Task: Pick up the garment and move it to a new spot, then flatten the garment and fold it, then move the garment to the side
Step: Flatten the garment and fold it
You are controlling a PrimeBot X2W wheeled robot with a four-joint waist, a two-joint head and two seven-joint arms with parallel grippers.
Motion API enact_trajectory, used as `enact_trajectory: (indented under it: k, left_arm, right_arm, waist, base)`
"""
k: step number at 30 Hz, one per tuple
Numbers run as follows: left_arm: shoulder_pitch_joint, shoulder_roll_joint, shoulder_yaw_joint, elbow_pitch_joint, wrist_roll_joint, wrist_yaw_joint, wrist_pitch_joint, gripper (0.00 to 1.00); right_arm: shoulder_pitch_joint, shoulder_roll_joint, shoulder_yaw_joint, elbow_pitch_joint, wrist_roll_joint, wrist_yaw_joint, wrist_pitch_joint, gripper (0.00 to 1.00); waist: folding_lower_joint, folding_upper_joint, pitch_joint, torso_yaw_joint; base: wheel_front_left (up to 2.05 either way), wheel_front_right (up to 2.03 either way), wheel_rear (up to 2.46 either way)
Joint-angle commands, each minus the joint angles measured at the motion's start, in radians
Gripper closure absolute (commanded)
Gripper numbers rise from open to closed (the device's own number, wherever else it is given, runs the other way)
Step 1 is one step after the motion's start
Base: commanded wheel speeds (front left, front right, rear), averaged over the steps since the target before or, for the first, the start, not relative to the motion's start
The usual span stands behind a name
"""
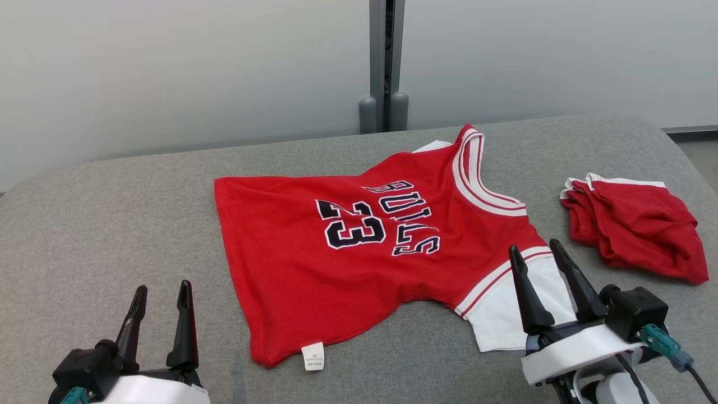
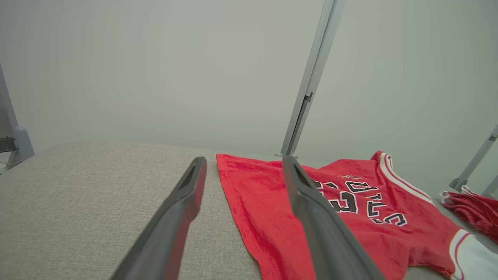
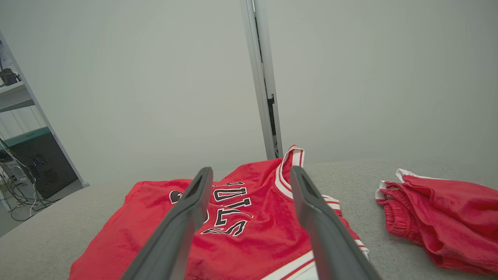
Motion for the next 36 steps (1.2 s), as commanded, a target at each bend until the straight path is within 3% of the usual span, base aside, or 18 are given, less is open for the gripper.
enact_trajectory:
  k: [1, 12, 19, 25, 36]
  left_arm:
    - [0.011, 0.003, 0.0, 0.001, -0.001, 0.002, -0.001, 0.0]
    - [0.013, 0.011, -0.003, 0.001, -0.009, 0.004, 0.001, 0.0]
    - [0.011, 0.013, -0.012, 0.009, -0.044, -0.015, 0.051, 0.0]
    - [0.001, 0.026, -0.063, 0.023, -0.082, -0.05, 0.206, 0.0]
    - [-0.068, 0.066, -0.166, 0.062, -0.092, -0.108, 0.386, 0.0]
  right_arm:
    - [-0.008, -0.007, -0.003, 0.0, 0.003, 0.0, -0.001, 0.0]
    - [0.0, -0.005, -0.019, -0.002, -0.001, 0.0, 0.001, 0.0]
    - [0.015, -0.028, -0.091, 0.023, -0.017, 0.0, 0.049, 0.0]
    - [0.021, -0.053, -0.144, 0.111, -0.029, 0.0, 0.293, 0.0]
    - [-0.041, -0.034, -0.203, 0.181, -0.012, 0.0, 0.514, 0.0]
  waist:
    - [0.0, 0.0, 0.0, 0.0]
    - [0.0, 0.0, 0.004, -0.008]
    - [0.0, 0.0, 0.012, -0.014]
    - [0.0, 0.0, 0.035, -0.024]
    - [0.0, 0.0, 0.125, -0.027]
  base:
    - [0.0, 0.0, 0.0]
    - [0.0, 0.0, 0.0]
    - [0.0, 0.0, 0.0]
    - [0.0, 0.0, 0.0]
    - [0.0, 0.0, 0.0]
